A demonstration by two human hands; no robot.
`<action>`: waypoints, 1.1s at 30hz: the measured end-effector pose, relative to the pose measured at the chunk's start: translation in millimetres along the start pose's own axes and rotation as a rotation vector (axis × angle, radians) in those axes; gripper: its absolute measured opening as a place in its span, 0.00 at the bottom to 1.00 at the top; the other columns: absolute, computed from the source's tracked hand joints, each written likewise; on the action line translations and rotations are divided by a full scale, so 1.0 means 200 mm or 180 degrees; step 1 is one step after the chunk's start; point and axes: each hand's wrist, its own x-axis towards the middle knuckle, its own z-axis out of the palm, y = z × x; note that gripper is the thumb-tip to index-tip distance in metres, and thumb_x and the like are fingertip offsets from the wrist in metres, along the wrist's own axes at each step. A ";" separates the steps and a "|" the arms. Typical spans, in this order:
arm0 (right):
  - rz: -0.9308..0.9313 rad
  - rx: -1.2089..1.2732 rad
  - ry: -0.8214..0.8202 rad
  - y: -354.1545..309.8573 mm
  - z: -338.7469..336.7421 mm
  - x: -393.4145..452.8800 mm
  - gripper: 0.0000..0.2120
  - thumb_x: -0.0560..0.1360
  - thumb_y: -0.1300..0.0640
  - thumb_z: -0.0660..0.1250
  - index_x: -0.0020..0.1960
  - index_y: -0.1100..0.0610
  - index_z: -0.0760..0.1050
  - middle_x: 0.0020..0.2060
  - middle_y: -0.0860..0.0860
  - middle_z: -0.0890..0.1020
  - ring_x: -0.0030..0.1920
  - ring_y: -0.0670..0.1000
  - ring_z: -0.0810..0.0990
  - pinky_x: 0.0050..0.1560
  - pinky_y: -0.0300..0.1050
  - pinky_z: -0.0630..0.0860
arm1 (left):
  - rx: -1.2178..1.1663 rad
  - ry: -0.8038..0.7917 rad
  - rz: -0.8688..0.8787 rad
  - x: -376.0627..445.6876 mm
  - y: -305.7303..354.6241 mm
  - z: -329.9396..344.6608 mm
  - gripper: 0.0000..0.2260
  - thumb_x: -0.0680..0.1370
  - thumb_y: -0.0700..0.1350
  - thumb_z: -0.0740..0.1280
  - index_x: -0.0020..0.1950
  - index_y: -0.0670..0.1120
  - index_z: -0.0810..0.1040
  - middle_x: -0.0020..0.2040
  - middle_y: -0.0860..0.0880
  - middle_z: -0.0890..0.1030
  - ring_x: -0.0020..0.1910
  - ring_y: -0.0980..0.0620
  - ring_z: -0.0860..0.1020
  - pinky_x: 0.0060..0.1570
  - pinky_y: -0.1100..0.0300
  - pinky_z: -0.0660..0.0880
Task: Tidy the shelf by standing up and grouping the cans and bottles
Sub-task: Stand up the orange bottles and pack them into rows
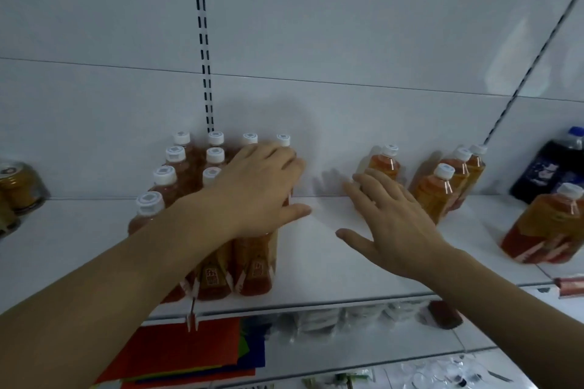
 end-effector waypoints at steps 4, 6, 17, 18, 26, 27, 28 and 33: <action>0.0166 -0.0048 -0.0004 0.30 0.03 -0.08 0.35 0.80 0.32 0.57 0.78 0.53 0.70 0.76 0.55 0.73 0.81 0.61 0.64 0.78 0.62 0.68 | -0.0009 -0.0145 0.0087 0.26 0.20 0.01 0.33 0.81 0.69 0.56 0.80 0.50 0.65 0.77 0.50 0.69 0.77 0.47 0.63 0.77 0.48 0.62; 0.0214 -0.0060 -0.0001 0.46 0.05 -0.12 0.34 0.80 0.33 0.58 0.78 0.53 0.70 0.76 0.55 0.72 0.81 0.61 0.64 0.79 0.61 0.67 | -0.0099 -0.0241 0.0066 0.41 0.30 0.03 0.32 0.82 0.69 0.57 0.80 0.50 0.65 0.76 0.49 0.70 0.76 0.47 0.66 0.76 0.47 0.64; -0.0167 0.0222 -0.0273 1.18 0.11 -0.08 0.42 0.78 0.30 0.64 0.85 0.49 0.59 0.80 0.49 0.69 0.83 0.56 0.60 0.81 0.60 0.66 | -0.0712 -0.0499 -0.0744 1.00 0.57 0.31 0.33 0.82 0.64 0.64 0.82 0.52 0.60 0.76 0.47 0.71 0.72 0.43 0.73 0.66 0.46 0.74; -0.0274 0.0228 -0.0350 1.19 0.12 -0.07 0.43 0.78 0.30 0.64 0.86 0.48 0.57 0.80 0.49 0.68 0.84 0.56 0.59 0.81 0.60 0.66 | -0.0776 -0.0432 -0.0824 1.03 0.57 0.32 0.34 0.82 0.65 0.65 0.82 0.51 0.61 0.76 0.47 0.70 0.71 0.43 0.73 0.66 0.46 0.74; -0.0507 0.0549 -0.0388 1.23 0.13 0.05 0.36 0.78 0.40 0.72 0.82 0.47 0.64 0.75 0.47 0.73 0.76 0.52 0.69 0.74 0.51 0.73 | -0.0717 -0.0580 -0.0945 1.30 0.55 0.46 0.18 0.85 0.58 0.61 0.69 0.48 0.71 0.63 0.46 0.77 0.55 0.43 0.78 0.50 0.49 0.76; -0.0490 0.0532 -0.0441 1.22 0.12 0.07 0.35 0.77 0.39 0.72 0.80 0.47 0.66 0.73 0.46 0.74 0.73 0.51 0.70 0.71 0.50 0.74 | -0.0719 -0.0531 -0.0978 1.32 0.55 0.48 0.13 0.85 0.55 0.62 0.65 0.48 0.72 0.59 0.47 0.78 0.51 0.45 0.78 0.47 0.50 0.75; -0.0462 0.0469 -0.0442 1.21 0.11 0.08 0.34 0.77 0.36 0.72 0.78 0.47 0.68 0.70 0.46 0.76 0.70 0.51 0.72 0.68 0.49 0.76 | -0.0713 -0.0467 -0.1012 1.33 0.55 0.48 0.09 0.85 0.52 0.62 0.61 0.48 0.72 0.56 0.48 0.78 0.49 0.45 0.78 0.45 0.50 0.75; -0.0219 0.0379 -0.0133 1.17 0.10 0.16 0.23 0.80 0.33 0.60 0.67 0.48 0.74 0.61 0.47 0.80 0.61 0.51 0.76 0.59 0.47 0.77 | -0.0778 -0.0492 -0.0954 1.32 0.53 0.46 0.09 0.85 0.50 0.64 0.61 0.47 0.73 0.57 0.48 0.79 0.52 0.45 0.78 0.51 0.47 0.77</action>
